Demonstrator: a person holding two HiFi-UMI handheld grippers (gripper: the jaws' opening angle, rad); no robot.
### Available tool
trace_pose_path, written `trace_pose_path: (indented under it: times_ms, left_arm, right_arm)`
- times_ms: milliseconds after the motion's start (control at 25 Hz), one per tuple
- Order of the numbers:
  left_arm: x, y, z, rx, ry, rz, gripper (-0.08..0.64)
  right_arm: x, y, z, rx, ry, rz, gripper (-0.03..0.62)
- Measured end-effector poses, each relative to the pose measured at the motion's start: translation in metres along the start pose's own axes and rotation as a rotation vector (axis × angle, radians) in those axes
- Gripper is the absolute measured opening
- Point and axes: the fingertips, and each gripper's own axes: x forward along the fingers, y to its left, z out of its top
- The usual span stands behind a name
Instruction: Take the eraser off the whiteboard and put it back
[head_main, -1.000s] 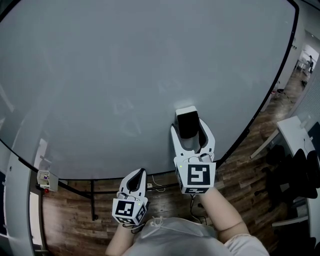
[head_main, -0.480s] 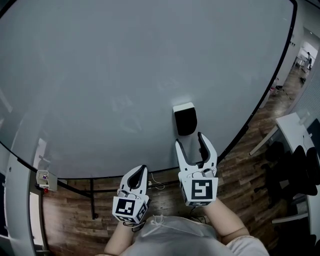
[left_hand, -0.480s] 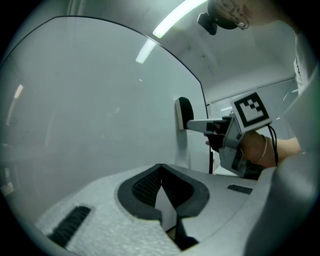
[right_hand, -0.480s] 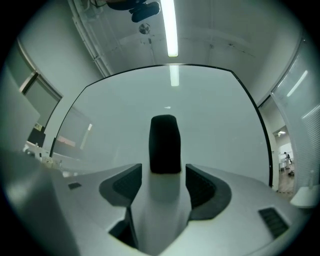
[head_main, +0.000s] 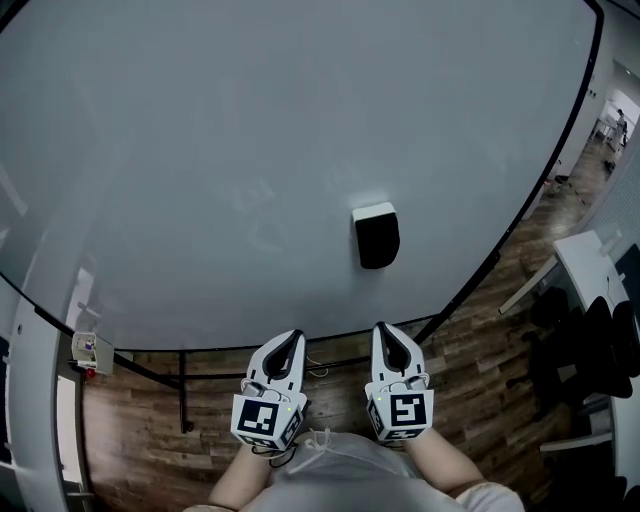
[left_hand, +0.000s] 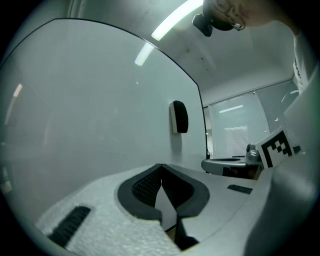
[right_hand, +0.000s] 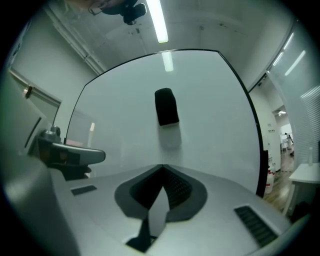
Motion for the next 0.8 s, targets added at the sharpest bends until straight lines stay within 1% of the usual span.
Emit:
trace_pose_path:
  times_ms: [120,280,400,560,800]
  left_arm:
    - [0.0,-0.001,-0.002,-0.001,0.005,0.003,0.017]
    - [-0.003,-0.004,0.006,0.013,-0.026,0.017,0.015]
    - [-0.003,-0.005,0.005,0.028,-0.018,0.015,0.017]
    - [-0.002,-0.006,0.002,0.012,-0.005,0.012,0.015]
    - [-0.003,-0.008,0.009,0.03,-0.017,0.007,0.015]
  right_arm:
    - [0.0,0.01,-0.009,-0.012,0.022,0.045,0.025]
    - [0.0,0.013,-0.015,0.041,0.049,0.085,0.025]
    - [0.001,0.012,-0.014,0.039,0.049,0.086,0.025]
    - [0.001,0.011,-0.013,0.028,0.046,0.09,0.025]
    - [0.002,0.013,-0.008,0.011,0.029,0.1,0.025]
